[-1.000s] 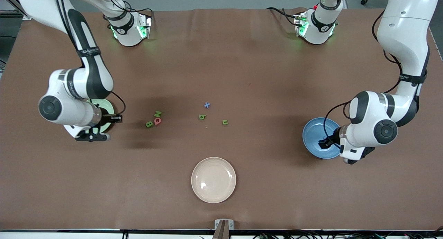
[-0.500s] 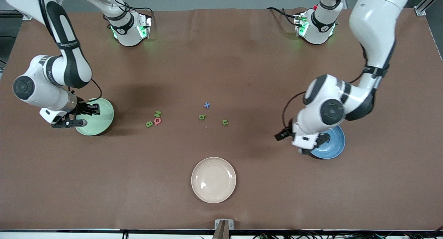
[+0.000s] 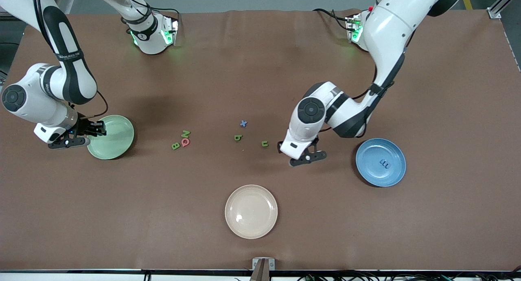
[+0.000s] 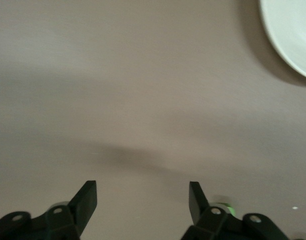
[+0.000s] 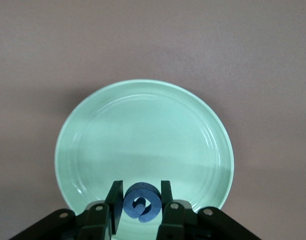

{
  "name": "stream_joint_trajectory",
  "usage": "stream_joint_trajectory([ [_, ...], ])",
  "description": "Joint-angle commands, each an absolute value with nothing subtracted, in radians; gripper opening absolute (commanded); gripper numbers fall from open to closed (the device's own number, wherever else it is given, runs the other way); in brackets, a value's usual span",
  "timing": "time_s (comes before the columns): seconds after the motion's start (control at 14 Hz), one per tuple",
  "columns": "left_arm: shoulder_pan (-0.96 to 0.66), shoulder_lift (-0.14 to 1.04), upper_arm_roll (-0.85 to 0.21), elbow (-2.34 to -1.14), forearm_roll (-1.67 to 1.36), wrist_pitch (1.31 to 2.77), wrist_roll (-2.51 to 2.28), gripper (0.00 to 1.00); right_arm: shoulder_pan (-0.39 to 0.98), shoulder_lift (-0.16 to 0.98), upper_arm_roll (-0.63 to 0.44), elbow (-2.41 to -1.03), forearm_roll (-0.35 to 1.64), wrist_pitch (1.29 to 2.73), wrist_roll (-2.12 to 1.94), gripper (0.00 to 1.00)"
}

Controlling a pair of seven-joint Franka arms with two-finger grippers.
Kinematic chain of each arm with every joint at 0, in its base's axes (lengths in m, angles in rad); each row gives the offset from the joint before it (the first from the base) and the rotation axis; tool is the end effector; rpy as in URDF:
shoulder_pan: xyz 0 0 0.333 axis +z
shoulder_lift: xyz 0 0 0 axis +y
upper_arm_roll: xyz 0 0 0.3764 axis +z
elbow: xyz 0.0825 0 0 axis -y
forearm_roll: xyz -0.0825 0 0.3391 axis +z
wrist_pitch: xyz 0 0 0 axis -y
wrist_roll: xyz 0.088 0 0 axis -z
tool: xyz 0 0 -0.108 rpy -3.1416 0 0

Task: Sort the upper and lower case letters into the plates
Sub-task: 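Move the left gripper to green n while the right gripper withdraws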

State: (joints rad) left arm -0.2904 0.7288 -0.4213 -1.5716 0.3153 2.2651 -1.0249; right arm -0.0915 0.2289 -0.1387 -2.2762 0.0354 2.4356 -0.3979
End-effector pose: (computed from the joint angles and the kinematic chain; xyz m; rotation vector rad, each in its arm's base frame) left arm 0.5798 -0.4037 0.3145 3.0751 0.3319 0.0036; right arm 0.5009 -0.1150 0.3444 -3.1202 -0.2227 0.1041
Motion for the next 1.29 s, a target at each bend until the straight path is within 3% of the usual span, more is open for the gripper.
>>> stream_joint_trajectory([
  [0.0,-0.328,0.791,-0.416,-1.497,0.334,2.273,-1.019,0.78,-0.126,0.222,-0.12,-2.345,0.023,2.515,-0.417,0.14],
  [0.36,-0.408,0.856,-0.414,-1.442,0.33,2.278,-1.092,0.68,-0.133,0.268,-0.12,-2.402,0.023,2.634,-0.416,0.17],
  [0.71,-0.44,0.893,-0.414,-1.407,0.331,2.278,-1.12,0.63,-0.132,0.276,-0.118,-2.433,0.025,2.634,-0.413,0.18],
  [0.93,-0.456,0.913,-0.413,-1.388,0.331,2.276,-1.131,0.62,-0.126,0.275,-0.118,-2.437,0.025,2.625,-0.413,0.25],
  [1.0,-0.457,0.916,-0.413,-1.384,0.331,2.276,-1.129,0.61,-0.124,0.273,-0.118,-2.437,0.025,2.622,-0.411,0.37],
  [1.07,-0.457,0.926,-0.413,-1.378,0.331,2.276,-1.129,0.6,-0.121,0.272,-0.118,-2.437,0.025,2.62,-0.405,0.76],
  [1.21,-0.472,0.936,-0.4,-1.367,0.333,2.276,-1.129,0.59,-0.101,0.256,-0.115,-2.425,0.025,2.57,-0.402,1.0],
])
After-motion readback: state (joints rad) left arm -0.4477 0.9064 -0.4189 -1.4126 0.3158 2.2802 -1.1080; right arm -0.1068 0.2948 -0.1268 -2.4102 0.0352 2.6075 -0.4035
